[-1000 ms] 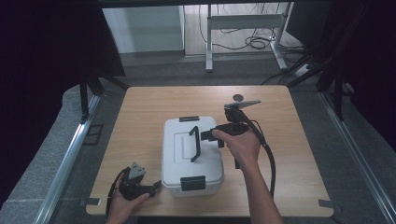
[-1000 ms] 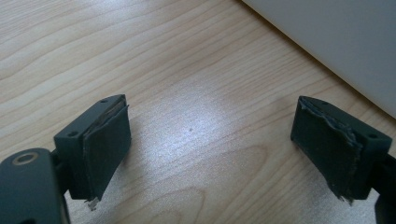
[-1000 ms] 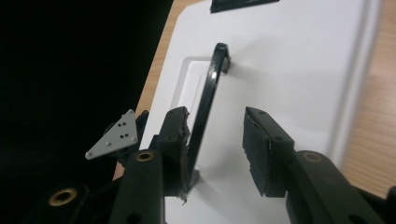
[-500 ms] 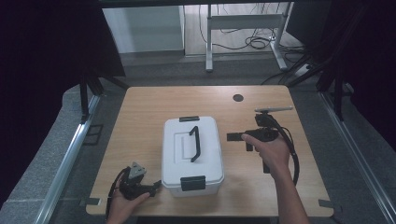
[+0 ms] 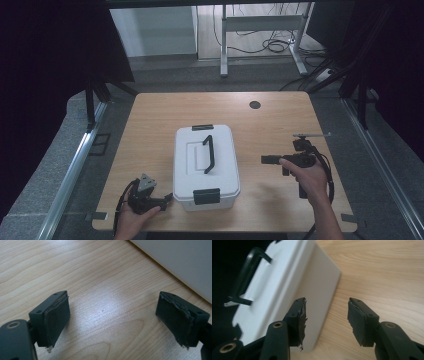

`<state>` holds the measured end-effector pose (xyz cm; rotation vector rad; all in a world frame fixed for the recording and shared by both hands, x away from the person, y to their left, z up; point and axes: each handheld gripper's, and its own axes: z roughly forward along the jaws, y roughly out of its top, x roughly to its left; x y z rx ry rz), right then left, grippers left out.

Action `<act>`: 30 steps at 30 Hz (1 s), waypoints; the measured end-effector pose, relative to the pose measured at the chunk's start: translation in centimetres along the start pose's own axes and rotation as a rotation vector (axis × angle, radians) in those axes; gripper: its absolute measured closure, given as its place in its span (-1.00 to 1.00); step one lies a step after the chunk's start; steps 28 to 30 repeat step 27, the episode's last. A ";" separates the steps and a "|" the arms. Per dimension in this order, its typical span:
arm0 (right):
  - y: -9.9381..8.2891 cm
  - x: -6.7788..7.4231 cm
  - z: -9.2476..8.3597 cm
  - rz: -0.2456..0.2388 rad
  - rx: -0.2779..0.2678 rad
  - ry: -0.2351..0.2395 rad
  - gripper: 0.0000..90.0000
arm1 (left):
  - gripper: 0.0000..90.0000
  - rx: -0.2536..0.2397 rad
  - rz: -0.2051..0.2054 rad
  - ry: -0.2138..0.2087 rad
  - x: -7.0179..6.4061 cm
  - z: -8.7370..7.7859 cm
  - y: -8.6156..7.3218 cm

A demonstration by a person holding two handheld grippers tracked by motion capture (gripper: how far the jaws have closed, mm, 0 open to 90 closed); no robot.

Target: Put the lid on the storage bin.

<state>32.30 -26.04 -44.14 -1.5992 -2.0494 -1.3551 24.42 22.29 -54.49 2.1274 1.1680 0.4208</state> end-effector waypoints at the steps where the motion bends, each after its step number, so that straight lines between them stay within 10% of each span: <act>1: 0.0 0.0 0.0 0.000 0.000 0.000 0.07 | -0.73 0.000 0.000 0.000 0.0 0.0 0.0; 13: -3.6 -3.9 0.4 -0.019 -0.013 0.009 0.00 | -0.73 0.001 -0.002 0.002 0.0 0.0 0.0; 30: -4.0 -4.5 0.6 -0.024 -0.035 0.030 -0.02 | -0.73 0.004 -0.004 0.006 0.0 0.0 0.0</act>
